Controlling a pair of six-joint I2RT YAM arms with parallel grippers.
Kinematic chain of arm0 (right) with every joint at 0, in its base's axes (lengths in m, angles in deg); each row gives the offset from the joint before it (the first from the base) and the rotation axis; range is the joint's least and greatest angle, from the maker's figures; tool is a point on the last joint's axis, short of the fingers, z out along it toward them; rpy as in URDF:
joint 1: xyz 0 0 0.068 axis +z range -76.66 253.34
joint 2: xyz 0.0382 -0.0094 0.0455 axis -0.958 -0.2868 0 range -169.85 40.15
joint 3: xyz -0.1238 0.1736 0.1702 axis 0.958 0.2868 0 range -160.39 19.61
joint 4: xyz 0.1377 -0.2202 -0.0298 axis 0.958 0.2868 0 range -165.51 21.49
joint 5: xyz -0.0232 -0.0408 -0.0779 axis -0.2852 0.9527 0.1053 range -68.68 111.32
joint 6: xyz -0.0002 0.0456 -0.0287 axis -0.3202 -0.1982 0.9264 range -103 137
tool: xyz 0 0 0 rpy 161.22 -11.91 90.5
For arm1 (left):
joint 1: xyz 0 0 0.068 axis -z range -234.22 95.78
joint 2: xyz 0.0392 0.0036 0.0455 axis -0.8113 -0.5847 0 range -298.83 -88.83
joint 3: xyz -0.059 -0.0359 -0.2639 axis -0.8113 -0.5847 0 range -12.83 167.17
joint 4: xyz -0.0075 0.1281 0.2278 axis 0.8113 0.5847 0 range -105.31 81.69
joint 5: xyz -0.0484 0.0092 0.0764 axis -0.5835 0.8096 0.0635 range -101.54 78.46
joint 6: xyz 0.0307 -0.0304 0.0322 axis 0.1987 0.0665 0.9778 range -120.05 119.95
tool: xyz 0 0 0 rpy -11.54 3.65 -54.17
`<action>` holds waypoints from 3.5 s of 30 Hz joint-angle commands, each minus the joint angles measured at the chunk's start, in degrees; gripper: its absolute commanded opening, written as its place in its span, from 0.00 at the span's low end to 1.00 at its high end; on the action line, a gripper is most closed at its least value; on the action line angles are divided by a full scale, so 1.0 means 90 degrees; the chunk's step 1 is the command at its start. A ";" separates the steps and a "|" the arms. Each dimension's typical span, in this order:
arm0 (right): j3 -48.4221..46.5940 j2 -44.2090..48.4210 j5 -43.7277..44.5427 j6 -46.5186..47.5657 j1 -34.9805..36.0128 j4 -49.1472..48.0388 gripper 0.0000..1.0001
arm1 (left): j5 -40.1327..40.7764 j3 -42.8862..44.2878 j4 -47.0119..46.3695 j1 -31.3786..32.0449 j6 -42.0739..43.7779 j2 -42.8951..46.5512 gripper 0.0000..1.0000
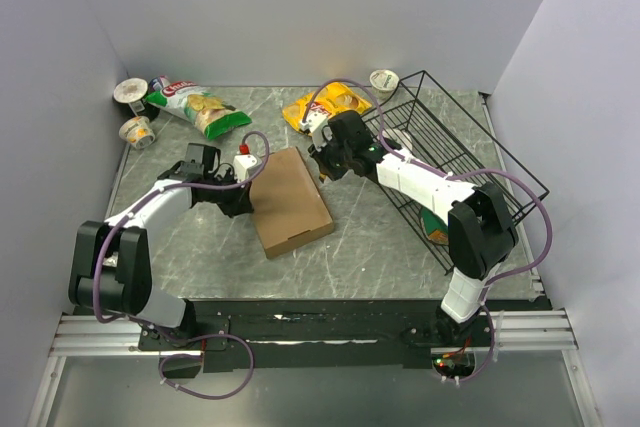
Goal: Unpack the express box
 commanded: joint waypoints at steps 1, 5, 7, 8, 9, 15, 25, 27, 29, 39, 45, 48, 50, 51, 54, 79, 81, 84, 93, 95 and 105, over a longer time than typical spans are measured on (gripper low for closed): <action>-0.0123 0.0018 0.0113 0.0064 0.0040 -0.0141 0.00 | 0.1186 -0.0384 0.0519 -0.0057 0.0413 -0.0632 0.01; -0.0172 -0.0011 0.0230 0.0104 0.0049 -0.0180 0.00 | 0.1381 -0.0501 0.0529 -0.0086 0.0559 -0.0554 0.01; -0.0163 -0.0011 0.0250 0.0123 0.0040 -0.0170 0.00 | 0.1488 -0.0579 0.0577 -0.0106 0.0647 -0.0496 0.01; -0.0162 -0.0002 0.0231 0.0123 0.0040 -0.0170 0.00 | 0.1537 -0.0609 0.0587 -0.0125 0.0764 -0.0476 0.01; -0.0172 -0.0021 0.0211 0.0133 0.0040 -0.0141 0.00 | 0.1625 -0.0686 0.0588 -0.0125 0.0804 -0.0456 0.01; -0.0328 -0.0187 0.0172 0.0133 -0.0010 -0.0131 0.00 | 0.1694 -0.0697 0.0666 -0.0184 0.0892 -0.0485 0.01; -0.0612 -0.0441 0.0006 0.0025 0.0000 -0.0102 0.00 | 0.1918 -0.0960 0.0695 -0.0252 0.0980 -0.0544 0.01; -0.0573 -0.0451 -0.0004 0.0035 0.0000 -0.0092 0.00 | 0.1928 -0.0990 0.0685 -0.0252 0.0980 -0.0544 0.01; -0.0505 -0.0431 0.0016 0.0016 0.0001 -0.0102 0.00 | 0.1947 -0.0990 0.0675 -0.0272 0.0950 -0.0544 0.01; -0.0436 -0.0441 -0.0501 -0.0101 -0.0019 0.0064 0.00 | 0.2162 -0.1175 0.0665 -0.0389 0.0999 -0.0680 0.01; -0.0806 -0.0607 -0.1562 -0.0277 -0.0009 0.0240 0.00 | 0.2036 -0.1117 0.0646 -0.0408 0.0883 -0.0642 0.01; -0.1041 -0.0685 -0.2043 -0.0433 0.0039 0.0338 0.00 | 0.2074 -0.1019 0.0636 -0.0408 0.0824 -0.0807 0.01; -0.1139 -0.0695 -0.2132 -0.0492 0.0059 0.0357 0.00 | 0.2113 -0.0980 0.0646 -0.0408 0.0804 -0.0885 0.01; -0.1149 -0.0685 -0.2162 -0.0502 0.0078 0.0348 0.00 | 0.2094 -0.0970 0.0656 -0.0408 0.0765 -0.0886 0.01; -0.1246 -0.0637 -0.2308 -0.0589 0.0137 0.0328 0.00 | 0.1939 -0.0834 0.0646 -0.0408 0.0600 -0.0759 0.01; -0.1666 -0.0744 -0.1879 -0.0326 0.0362 0.0358 0.00 | 0.1614 0.0786 0.1974 -0.1218 0.0091 0.0012 0.20; -0.1686 -0.0734 -0.1840 -0.0287 0.0362 0.0348 0.00 | 0.1732 0.1263 0.1800 -0.1278 -0.0103 -0.0026 0.24; -0.1686 -0.0754 -0.1771 -0.0238 0.0362 0.0338 0.00 | 0.1646 0.2024 0.1381 -0.1278 -0.0620 -0.0445 0.29; -0.1618 -0.0724 -0.1644 -0.0180 0.0362 0.0309 0.00 | 0.1372 0.4212 0.0989 -0.1170 -0.1461 -0.2038 0.31; -0.1598 -0.0715 -0.1625 -0.0170 0.0362 0.0308 0.00 | 0.1391 0.4681 0.0687 -0.1170 -0.1723 -0.2281 0.34; -0.0438 0.0124 -0.0785 0.0561 0.0284 0.0445 0.00 | 0.0581 0.6617 0.0724 -0.0877 -0.1980 -0.3629 0.41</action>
